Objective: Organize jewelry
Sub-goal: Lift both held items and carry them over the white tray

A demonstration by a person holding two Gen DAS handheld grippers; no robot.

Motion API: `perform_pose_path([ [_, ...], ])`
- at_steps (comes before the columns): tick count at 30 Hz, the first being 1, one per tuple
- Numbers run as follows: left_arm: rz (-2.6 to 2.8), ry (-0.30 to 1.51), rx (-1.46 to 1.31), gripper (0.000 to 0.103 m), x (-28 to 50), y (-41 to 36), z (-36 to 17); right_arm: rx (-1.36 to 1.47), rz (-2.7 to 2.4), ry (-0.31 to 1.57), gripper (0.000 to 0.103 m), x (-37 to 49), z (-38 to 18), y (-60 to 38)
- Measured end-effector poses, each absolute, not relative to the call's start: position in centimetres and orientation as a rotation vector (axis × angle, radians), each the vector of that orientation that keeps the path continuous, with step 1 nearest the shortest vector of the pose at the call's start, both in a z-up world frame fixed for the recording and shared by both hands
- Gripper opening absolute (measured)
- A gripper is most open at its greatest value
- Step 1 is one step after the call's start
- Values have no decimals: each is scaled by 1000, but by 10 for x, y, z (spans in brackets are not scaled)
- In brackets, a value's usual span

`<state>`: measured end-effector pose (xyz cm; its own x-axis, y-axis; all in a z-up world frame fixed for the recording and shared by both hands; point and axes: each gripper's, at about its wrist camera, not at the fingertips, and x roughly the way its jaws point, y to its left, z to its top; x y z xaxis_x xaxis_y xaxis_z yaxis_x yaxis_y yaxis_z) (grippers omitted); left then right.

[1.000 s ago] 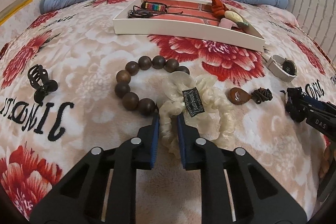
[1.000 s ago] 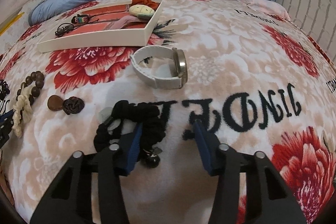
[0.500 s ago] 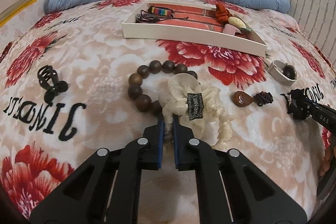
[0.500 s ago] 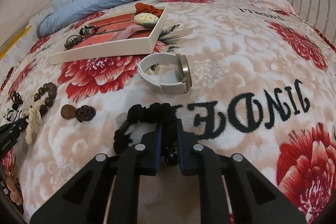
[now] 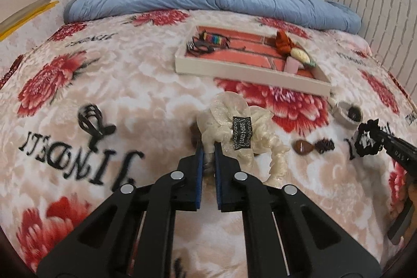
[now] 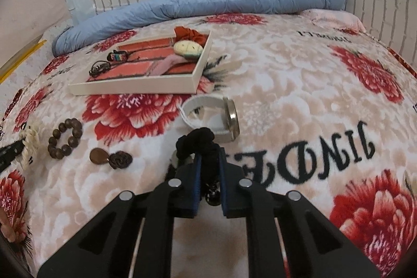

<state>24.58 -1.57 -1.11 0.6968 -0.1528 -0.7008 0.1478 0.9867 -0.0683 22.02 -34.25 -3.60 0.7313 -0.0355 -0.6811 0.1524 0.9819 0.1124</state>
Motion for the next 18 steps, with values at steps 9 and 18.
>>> perform_pose_path([
  [9, -159, 706, 1, 6, 267, 1, 39, 132, -90, 690, 12, 236, -4, -335],
  [18, -162, 655, 25, 6, 306, -8, 68, 111, -90, 630, 12, 279, 29, -319],
])
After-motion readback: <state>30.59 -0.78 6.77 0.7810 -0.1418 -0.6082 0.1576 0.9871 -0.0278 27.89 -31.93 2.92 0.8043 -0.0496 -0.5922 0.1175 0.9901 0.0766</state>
